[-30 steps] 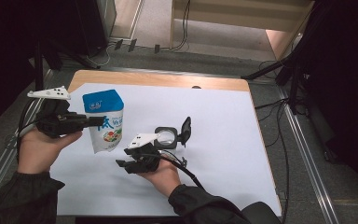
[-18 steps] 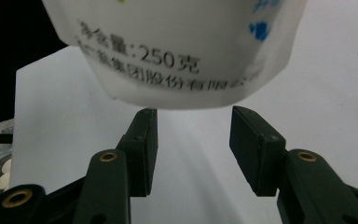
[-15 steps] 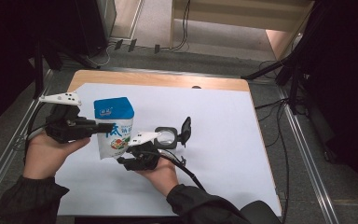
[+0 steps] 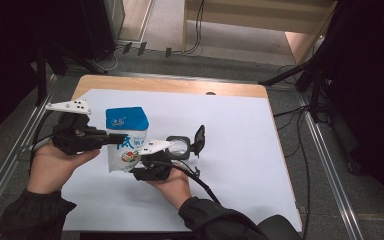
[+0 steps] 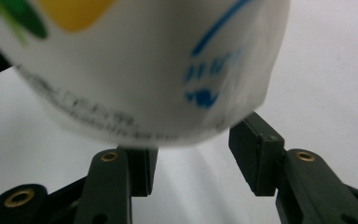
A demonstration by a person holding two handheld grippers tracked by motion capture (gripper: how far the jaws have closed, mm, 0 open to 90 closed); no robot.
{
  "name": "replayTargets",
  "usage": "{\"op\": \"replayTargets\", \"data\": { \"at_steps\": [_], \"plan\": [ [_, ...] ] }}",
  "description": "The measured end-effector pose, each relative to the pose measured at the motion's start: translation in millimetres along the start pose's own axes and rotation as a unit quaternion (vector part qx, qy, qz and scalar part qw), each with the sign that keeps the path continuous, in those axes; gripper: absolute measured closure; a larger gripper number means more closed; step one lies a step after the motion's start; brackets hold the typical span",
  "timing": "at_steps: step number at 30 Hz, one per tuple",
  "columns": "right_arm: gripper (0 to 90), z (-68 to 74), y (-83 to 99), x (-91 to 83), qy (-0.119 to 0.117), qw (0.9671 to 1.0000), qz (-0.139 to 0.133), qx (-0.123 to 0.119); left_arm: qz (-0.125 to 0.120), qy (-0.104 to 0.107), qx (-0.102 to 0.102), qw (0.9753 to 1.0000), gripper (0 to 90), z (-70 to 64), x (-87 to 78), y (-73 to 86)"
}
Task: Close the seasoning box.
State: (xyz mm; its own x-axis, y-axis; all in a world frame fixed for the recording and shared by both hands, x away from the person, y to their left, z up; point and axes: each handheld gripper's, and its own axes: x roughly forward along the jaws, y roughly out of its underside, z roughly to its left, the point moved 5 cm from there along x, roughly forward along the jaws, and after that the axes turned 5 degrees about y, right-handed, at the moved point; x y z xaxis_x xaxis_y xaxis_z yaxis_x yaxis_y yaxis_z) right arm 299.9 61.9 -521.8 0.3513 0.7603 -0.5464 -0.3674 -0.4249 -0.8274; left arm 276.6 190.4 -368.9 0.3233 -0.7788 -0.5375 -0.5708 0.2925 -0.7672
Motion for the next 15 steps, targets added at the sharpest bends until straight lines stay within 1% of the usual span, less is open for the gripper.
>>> {"op": "replayTargets", "data": {
  "at_steps": [1, 2, 3, 5, 7, 9, 10, 12, 13, 15],
  "plan": [
    [53.8, 0.1, -0.1, -0.3, 0.001, 1.0, 0.001, 0.0, 0.0, 0.0, 0.001, 1.0, 90.0, -1.3, 0.0, -0.3],
    [53.8, 0.1, -0.3, -0.2, 0.001, 1.0, 0.0, -0.001, 0.002, -0.007, 0.008, 0.9999, 90.0, -2.2, -0.5, -1.1],
    [53.8, -0.2, -0.4, -0.6, 0.002, 1.0, -0.001, 0.002, 0.002, -0.01, 0.008, 0.9999, 90.0, -2.4, -0.6, -1.5],
    [53.8, -0.7, -1.2, -1.1, 0.002, 1.0, -0.006, 0.001, 0.004, -0.006, 0.007, 0.9999, 90.0, -1.7, -0.3, -0.7],
    [53.9, 1.1, -1.7, -2.2, 0.003, 1.0, -0.006, -0.002, 0.001, -0.01, 0.003, 0.9999, 90.0, -0.3, 0.3, -0.6],
    [54.2, 2.7, -1.0, -2.9, 0.0, 1.0, -0.006, -0.006, 0.002, -0.01, 0.003, 0.9999, 90.0, 1.1, 0.7, 0.0],
    [55.3, 3.9, -0.7, -3.0, -0.005, 1.0, -0.005, -0.006, 0.001, -0.009, 0.002, 1.0, 90.0, 1.5, 1.6, 0.2],
    [55.5, 6.1, -0.8, -3.6, -0.007, 0.9999, -0.008, -0.013, 0.0, -0.009, 0.0, 1.0, 90.0, 2.3, 2.7, 0.3],
    [55.5, 7.0, -0.5, -4.0, -0.003, 0.9998, -0.007, -0.017, -0.001, -0.007, 0.0, 1.0, 90.0, 2.2, 3.4, 0.1],
    [55.3, 8.2, 0.5, -4.8, -0.009, 0.9998, -0.007, -0.017, -0.002, -0.007, 0.004, 1.0, 90.0, 1.9, 5.4, -0.8]
  ]
}}
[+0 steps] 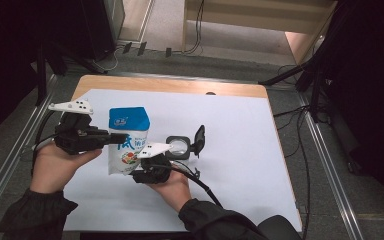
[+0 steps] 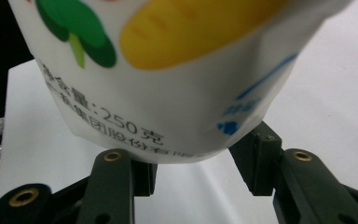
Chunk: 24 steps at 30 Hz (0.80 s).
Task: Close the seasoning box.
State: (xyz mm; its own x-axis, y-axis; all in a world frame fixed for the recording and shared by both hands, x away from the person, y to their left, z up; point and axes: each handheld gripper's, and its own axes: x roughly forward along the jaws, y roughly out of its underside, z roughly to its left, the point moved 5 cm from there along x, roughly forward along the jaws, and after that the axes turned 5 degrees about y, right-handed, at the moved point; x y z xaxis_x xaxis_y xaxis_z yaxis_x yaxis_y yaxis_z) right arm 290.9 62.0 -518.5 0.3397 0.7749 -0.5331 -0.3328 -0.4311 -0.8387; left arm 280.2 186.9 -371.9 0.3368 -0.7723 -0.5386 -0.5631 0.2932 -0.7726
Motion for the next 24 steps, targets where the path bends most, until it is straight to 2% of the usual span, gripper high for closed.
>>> {"op": "replayTargets", "data": {
  "at_steps": [6, 16, 19, 24],
  "plan": [
    [55.9, 4.2, 3.1, -2.1, -0.001, 0.9999, 0.002, -0.014, -0.003, 0.009, 0.001, 1.0, 90.0, 0.2, 7.9, -1.0],
    [57.2, 7.0, 11.3, -7.7, 0.005, 0.9998, 0.002, -0.02, 0.002, 0.025, 0.003, 0.9997, 89.5, 3.1, 23.5, -2.2],
    [57.2, 8.3, 13.5, -9.6, 0.007, 0.9997, 0.0, -0.023, 0.009, 0.024, 0.01, 0.9996, 90.0, 2.6, 27.8, -3.4],
    [56.4, 8.0, 17.2, -14.1, 0.01, 0.9999, -0.002, -0.014, 0.011, 0.033, 0.011, 0.9993, 90.0, 3.4, 34.8, -6.2]
  ]
}}
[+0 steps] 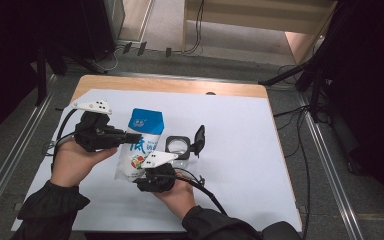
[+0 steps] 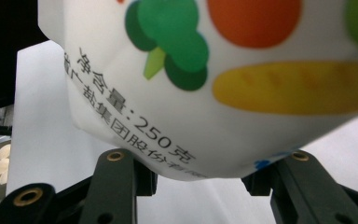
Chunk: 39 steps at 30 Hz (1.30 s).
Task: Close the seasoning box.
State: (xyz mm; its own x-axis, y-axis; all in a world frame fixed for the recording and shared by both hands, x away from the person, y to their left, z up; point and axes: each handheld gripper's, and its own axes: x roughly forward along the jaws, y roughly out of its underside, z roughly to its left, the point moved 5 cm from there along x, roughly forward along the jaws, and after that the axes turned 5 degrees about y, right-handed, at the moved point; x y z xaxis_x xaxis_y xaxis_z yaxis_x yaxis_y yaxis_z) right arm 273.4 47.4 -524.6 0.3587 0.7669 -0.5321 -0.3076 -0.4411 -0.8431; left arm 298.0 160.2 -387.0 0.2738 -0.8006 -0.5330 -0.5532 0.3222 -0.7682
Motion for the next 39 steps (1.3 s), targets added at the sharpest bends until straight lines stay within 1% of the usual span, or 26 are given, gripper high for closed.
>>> {"op": "replayTargets", "data": {
  "at_steps": [2, 4, 5, 8, 10, 11, 12, 13, 14, 16, 17, 19, 20, 21, 22, 23, 26, 27, 31, 35, 39],
  "plan": [
    [55.7, -1.1, 0.8, -1.6, 0.004, 1.0, -0.002, 0.002, -0.001, 0.0, 0.0, 1.0, 90.0, 0.7, 2.4, -1.4],
    [54.4, -1.6, 1.7, -4.0, 0.01, 0.9999, -0.003, 0.004, 0.0, 0.004, 0.001, 1.0, 90.0, 1.4, 4.8, -2.8],
    [52.9, -1.5, 1.9, -4.5, 0.01, 0.9999, -0.005, 0.005, 0.002, 0.006, 0.002, 1.0, 90.0, 1.6, 6.1, -3.3],
    [49.2, -0.9, 2.7, -8.9, 0.02, 0.9997, -0.014, 0.002, 0.008, 0.009, 0.003, 0.9999, 90.0, 2.2, 10.3, -5.4],
    [49.3, 0.9, 1.6, -12.2, 0.019, 0.9995, -0.025, -0.007, 0.009, 0.011, 0.006, 0.9999, 90.0, 2.2, 14.4, -6.7],
    [49.9, 2.6, 1.0, -13.8, 0.022, 0.9992, -0.029, -0.017, 0.008, 0.017, 0.007, 0.9998, 90.0, 1.7, 16.9, -7.6],
    [50.1, 4.9, 0.7, -15.6, 0.024, 0.9989, -0.031, -0.025, 0.011, 0.017, 0.008, 0.9998, 90.0, 1.5, 18.2, -8.0],
    [50.7, 6.2, 0.6, -16.2, 0.022, 0.9989, -0.033, -0.026, 0.012, 0.02, 0.01, 0.9997, 90.0, 1.0, 20.2, -8.7],
    [51.3, 6.7, 1.0, -17.1, 0.021, 0.999, -0.033, -0.023, 0.013, 0.022, 0.011, 0.9996, 90.0, 0.8, 22.4, -9.3],
    [51.8, 5.6, 2.8, -17.3, 0.027, 0.999, -0.029, -0.02, 0.016, 0.024, 0.014, 0.9995, 90.0, 1.2, 26.1, -9.7],
    [51.9, 4.2, 3.7, -17.6, 0.03, 0.999, -0.026, -0.019, 0.014, 0.026, 0.012, 0.9995, 90.0, 1.5, 28.4, -10.0],
    [51.8, 2.0, 6.1, -17.7, 0.033, 0.9991, -0.023, -0.017, 0.019, 0.028, 0.014, 0.9993, 90.0, 2.3, 32.4, -9.9],
    [51.4, 1.2, 7.4, -17.6, 0.03, 0.9992, -0.021, -0.014, 0.022, 0.026, 0.015, 0.9993, 90.0, 2.8, 33.7, -9.8],
    [50.8, 0.6, 8.4, -17.6, 0.03, 0.9993, -0.019, -0.011, 0.023, 0.026, 0.012, 0.9993, 90.0, 3.3, 36.2, -9.9],
    [49.5, -0.2, 10.1, -17.7, 0.032, 0.9993, -0.019, -0.007, 0.023, 0.027, 0.012, 0.9993, 90.0, 3.8, 38.1, -9.9],
    [48.3, -0.6, 11.3, -17.8, 0.033, 0.9993, -0.018, -0.005, 0.026, 0.031, 0.011, 0.9991, 90.0, 3.9, 40.0, -9.9],
    [47.9, -1.3, 13.3, -17.4, 0.04, 0.999, -0.016, -0.009, 0.029, 0.033, 0.012, 0.9989, 90.0, 3.4, 45.9, -10.0],
    [48.8, -1.9, 14.1, -17.3, 0.038, 0.9991, -0.015, -0.007, 0.033, 0.033, 0.013, 0.9988, 90.0, 2.7, 48.1, -10.2],
    [49.9, -3.4, 17.1, -17.5, 0.036, 0.9993, -0.012, 0.0, 0.034, 0.036, 0.013, 0.9987, 90.0, 2.9, 53.7, -10.1],
    [48.9, -2.7, 18.1, -17.0, 0.026, 0.9996, -0.01, 0.007, 0.033, 0.034, 0.013, 0.9988, 90.0, 4.8, 56.6, -10.1],
    [48.2, -3.4, 18.3, -16.6, 0.025, 0.9996, -0.008, 0.009, 0.035, 0.031, 0.013, 0.9988, 90.0, 6.0, 58.7, -9.8]
  ]
}}
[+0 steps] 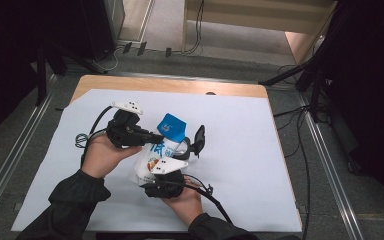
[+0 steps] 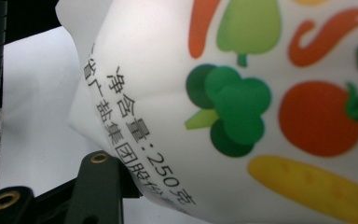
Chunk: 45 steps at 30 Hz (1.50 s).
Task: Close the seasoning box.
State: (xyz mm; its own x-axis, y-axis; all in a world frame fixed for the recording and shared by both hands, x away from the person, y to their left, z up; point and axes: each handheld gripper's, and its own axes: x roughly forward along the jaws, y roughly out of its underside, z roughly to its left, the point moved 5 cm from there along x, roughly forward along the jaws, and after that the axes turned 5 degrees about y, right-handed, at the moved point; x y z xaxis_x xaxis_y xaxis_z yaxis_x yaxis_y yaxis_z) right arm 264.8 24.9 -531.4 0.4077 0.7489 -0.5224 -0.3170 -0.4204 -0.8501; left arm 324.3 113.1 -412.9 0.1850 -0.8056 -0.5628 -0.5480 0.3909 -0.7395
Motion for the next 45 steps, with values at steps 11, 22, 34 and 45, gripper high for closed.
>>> {"op": "replayTargets", "data": {
  "at_steps": [11, 22, 34, 45],
  "plan": [
    [53.4, 1.2, 4.8, 4.1, -0.026, 0.9993, 0.014, 0.023, 0.012, 0.003, -0.013, 0.9998, 89.6, 7.5, 11.4, 4.8],
    [54.3, -0.5, 5.1, 5.2, -0.045, 0.9977, 0.017, 0.048, 0.018, 0.008, -0.028, 0.9994, 89.0, 15.5, 18.8, 5.7],
    [54.9, 1.4, 2.8, 3.6, -0.064, 0.996, 0.01, 0.061, 0.021, 0.011, -0.033, 0.9992, 87.4, 16.5, 21.2, 5.0],
    [55.6, -0.3, 4.7, 3.9, -0.067, 0.9949, 0.004, 0.075, 0.035, 0.016, -0.037, 0.9985, 81.7, 16.3, 23.3, 7.8]
  ]
}}
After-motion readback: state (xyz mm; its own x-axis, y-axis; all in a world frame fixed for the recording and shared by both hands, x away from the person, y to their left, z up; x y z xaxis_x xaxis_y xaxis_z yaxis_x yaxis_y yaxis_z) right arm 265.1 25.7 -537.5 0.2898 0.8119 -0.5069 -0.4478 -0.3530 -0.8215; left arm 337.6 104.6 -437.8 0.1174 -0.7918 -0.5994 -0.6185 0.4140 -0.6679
